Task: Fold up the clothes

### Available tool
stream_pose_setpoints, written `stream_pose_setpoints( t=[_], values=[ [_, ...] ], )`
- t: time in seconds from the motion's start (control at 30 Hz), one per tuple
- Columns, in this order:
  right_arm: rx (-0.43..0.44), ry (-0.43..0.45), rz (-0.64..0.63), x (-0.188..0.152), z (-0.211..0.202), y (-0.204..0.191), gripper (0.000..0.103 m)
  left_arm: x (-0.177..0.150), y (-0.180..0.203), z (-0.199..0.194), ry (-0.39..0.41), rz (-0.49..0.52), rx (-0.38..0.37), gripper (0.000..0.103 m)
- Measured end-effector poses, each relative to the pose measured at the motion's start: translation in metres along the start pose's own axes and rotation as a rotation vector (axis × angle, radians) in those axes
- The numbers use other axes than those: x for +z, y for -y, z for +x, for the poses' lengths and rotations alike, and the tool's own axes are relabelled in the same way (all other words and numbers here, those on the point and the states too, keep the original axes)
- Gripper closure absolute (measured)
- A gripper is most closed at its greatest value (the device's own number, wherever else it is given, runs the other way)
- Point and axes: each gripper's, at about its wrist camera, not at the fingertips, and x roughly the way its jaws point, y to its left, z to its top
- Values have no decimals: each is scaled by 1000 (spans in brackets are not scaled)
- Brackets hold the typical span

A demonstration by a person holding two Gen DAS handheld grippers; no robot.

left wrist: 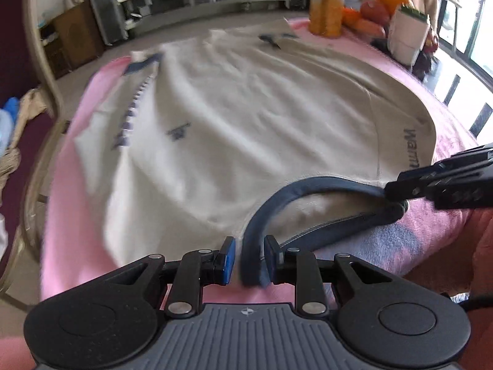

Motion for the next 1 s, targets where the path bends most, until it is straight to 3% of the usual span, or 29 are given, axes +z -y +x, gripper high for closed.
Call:
stream_pose_setpoints(
  t=[0.03, 0.2, 0.33, 0.57, 0.73, 0.8, 0.9, 1.0],
  values=[
    [-34, -34, 7, 2, 7, 0, 79, 1, 3, 10, -56, 15, 8, 78],
    [-41, -100, 83, 6, 3, 9, 79, -2, -5, -7, -103, 47, -15, 76],
    [8, 17, 135, 29, -26, 17, 79, 18, -27, -36, 3, -26, 24, 76],
    [106, 265, 194, 107, -69, 34, 78, 82, -59, -77, 224, -160, 36, 69],
    [100, 357, 277, 151, -56, 68, 75, 124, -66, -35, 254, -208, 52, 68],
    [75, 366, 346, 166, -39, 91, 65, 134, -71, -8, 233, -226, 63, 68],
    [4, 358, 408, 190, -1, 128, 63, 138, -79, 31, 185, -252, 75, 68],
    [-39, 309, 441, 211, 39, 163, 64, 127, -92, 53, 142, -309, 28, 68]
  ],
)
